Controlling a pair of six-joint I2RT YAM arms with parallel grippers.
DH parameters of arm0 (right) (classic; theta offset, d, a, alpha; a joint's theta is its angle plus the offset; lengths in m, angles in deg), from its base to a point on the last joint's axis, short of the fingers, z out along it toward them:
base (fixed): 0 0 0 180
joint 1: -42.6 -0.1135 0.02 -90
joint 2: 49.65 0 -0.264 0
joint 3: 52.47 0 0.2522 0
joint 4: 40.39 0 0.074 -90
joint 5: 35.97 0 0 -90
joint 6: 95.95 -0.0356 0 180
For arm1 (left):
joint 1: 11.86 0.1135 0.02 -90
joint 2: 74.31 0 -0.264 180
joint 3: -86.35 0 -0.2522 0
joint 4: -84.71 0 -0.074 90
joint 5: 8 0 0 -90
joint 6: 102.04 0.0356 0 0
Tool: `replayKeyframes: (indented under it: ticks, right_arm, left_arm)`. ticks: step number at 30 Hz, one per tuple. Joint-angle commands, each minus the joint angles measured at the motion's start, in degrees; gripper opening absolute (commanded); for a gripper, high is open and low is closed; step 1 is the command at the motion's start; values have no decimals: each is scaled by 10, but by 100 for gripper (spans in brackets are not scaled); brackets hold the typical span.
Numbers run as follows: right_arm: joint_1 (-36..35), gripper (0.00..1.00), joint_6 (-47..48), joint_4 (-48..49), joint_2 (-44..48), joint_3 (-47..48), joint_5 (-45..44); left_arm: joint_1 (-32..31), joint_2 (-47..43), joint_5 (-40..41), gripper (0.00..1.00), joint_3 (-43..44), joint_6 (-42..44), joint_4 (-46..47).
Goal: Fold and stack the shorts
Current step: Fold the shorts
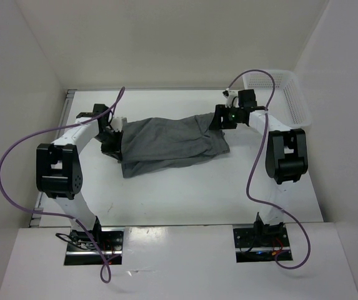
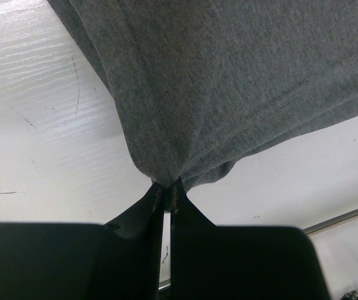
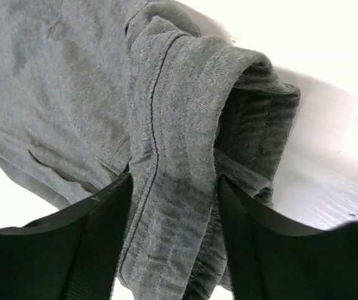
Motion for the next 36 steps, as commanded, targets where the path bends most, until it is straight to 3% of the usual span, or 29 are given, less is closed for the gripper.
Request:
replayKeyframes:
  ticks: [1, 2, 8, 15, 17, 18, 21, 26, 27, 31, 33, 36]
  right_arm:
    - [3, 61, 29, 16, 7, 9, 22]
    - [3, 55, 42, 9, 16, -1, 22]
    - [3, 42, 49, 4, 45, -52, 38]
    - [3, 40, 60, -2, 72, -112, 33]
    - [3, 30, 60, -2, 78, -117, 33]
    - [3, 17, 60, -2, 84, -109, 38]
    - [3, 0, 46, 4, 90, -71, 44]
    - [3, 0, -13, 27, 41, 70, 83]
    - [3, 0, -21, 36, 12, 130, 83]
    - [8, 0, -2, 29, -30, 225, 67]
    - [8, 0, 14, 13, -30, 211, 67]
    - [20, 0, 41, 3, 11, 151, 109]
  left_arm:
    - [3, 8, -11, 0, 10, 3, 1]
    - [3, 8, -11, 0, 10, 3, 1]
    - [3, 26, -11, 0, 27, 3, 1]
    - [3, 26, -11, 0, 32, 3, 1]
    - [9, 26, -11, 0, 32, 3, 1]
    - [9, 26, -16, 0, 32, 3, 1]
    - [23, 26, -28, 0, 55, 3, 6]
    - [34, 52, -29, 0, 180, 3, 6]
    - [34, 64, -29, 0, 245, 3, 6]
    - [39, 96, -24, 0, 385, 3, 13]
    - [39, 89, -40, 0, 396, 3, 6]
    - [26, 35, -48, 0, 295, 3, 16]
